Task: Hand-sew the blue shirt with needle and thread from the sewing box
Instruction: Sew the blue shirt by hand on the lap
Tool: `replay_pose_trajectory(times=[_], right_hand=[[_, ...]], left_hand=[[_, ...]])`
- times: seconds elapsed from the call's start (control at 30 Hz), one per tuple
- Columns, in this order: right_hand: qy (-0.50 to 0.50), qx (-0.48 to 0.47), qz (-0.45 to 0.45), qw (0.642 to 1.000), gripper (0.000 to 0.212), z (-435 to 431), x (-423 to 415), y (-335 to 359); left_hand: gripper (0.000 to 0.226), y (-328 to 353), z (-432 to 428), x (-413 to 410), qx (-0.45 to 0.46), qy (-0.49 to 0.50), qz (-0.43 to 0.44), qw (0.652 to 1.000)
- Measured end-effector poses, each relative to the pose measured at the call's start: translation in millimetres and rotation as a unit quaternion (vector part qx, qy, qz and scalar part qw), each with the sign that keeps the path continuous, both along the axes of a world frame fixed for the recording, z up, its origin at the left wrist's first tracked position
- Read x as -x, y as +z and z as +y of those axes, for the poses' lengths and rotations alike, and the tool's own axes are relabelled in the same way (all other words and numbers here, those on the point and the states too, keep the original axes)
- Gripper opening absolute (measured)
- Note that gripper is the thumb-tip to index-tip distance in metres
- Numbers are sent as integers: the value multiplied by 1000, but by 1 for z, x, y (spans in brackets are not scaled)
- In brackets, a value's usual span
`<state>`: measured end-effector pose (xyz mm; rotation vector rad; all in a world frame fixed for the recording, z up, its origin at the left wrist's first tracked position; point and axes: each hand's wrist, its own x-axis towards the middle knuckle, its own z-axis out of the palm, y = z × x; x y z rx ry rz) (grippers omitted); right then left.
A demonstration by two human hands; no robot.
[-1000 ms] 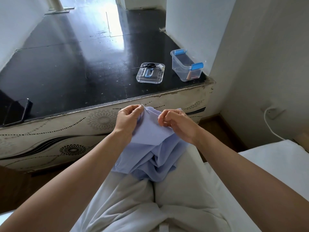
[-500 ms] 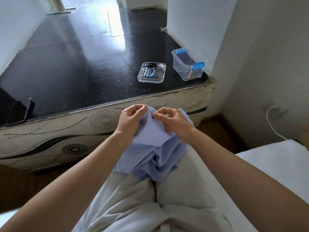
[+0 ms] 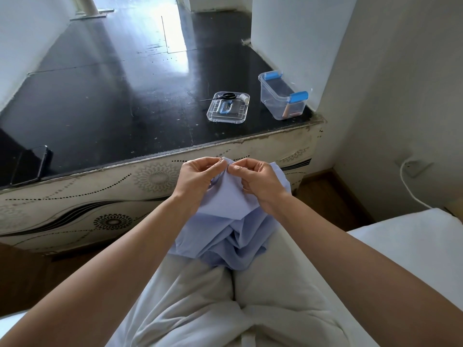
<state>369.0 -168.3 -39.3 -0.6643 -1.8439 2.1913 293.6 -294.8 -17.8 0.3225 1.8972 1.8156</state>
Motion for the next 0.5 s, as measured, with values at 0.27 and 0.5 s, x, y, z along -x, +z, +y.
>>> replay_pose_trajectory(times=[0.27, 0.5], right_hand=[[-24, -118, -8, 993, 29, 14, -1, 4], [61, -133, -31, 989, 24, 24, 8, 25]], left_hand=[[9, 1, -6, 7, 92, -47, 81, 991], [7, 9, -1, 3, 150, -136, 95, 975]])
